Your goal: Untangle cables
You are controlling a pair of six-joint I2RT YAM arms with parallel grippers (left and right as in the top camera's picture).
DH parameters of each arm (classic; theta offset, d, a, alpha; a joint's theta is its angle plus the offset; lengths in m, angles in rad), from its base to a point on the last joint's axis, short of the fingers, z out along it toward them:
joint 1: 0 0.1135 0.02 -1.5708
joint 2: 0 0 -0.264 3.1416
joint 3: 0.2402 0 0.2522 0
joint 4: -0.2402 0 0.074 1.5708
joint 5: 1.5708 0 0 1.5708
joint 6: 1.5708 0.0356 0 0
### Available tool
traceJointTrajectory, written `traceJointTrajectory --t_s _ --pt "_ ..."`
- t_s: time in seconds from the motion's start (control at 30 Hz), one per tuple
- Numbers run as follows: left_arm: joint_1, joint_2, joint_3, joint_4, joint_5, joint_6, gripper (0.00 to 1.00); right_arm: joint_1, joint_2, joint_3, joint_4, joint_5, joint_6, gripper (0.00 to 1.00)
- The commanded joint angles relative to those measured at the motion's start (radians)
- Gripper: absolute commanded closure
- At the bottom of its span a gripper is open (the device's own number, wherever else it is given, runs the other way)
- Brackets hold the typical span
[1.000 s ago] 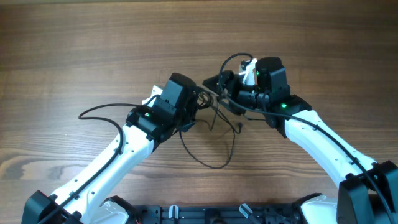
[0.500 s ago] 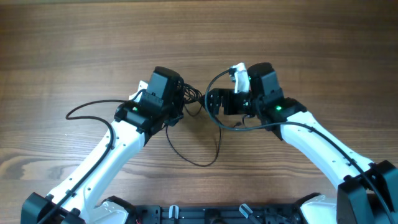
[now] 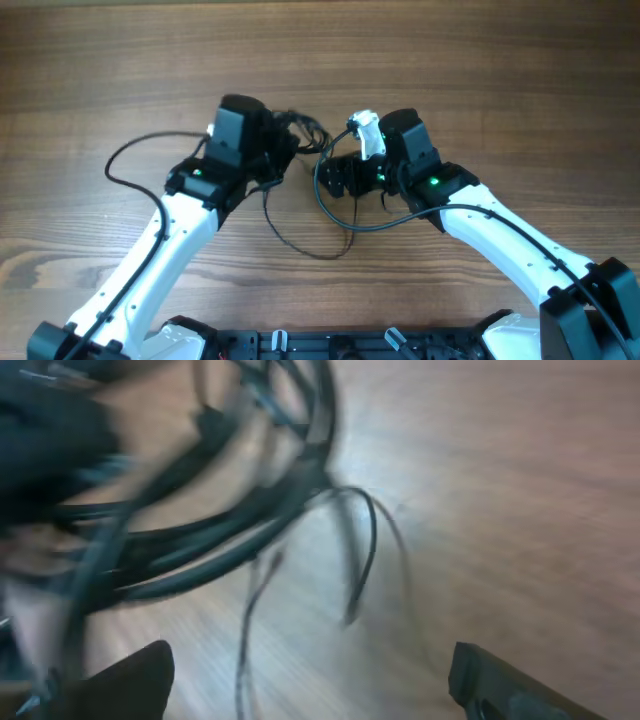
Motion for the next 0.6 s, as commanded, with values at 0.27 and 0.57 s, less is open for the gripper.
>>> traceJointTrajectory --t_s 0.27,0.57 --pt "0.084 -0.045 0.000 -0.095 0.488 0.655 0.96 -0.026 0.003 0.009 0.095 0.105 0.010 0.96" --pt "0.212 -0.045 0.000 -0.291 0.143 0.734 0.96 -0.200 0.003 0.009 -0.055 0.081 0.057 0.96"
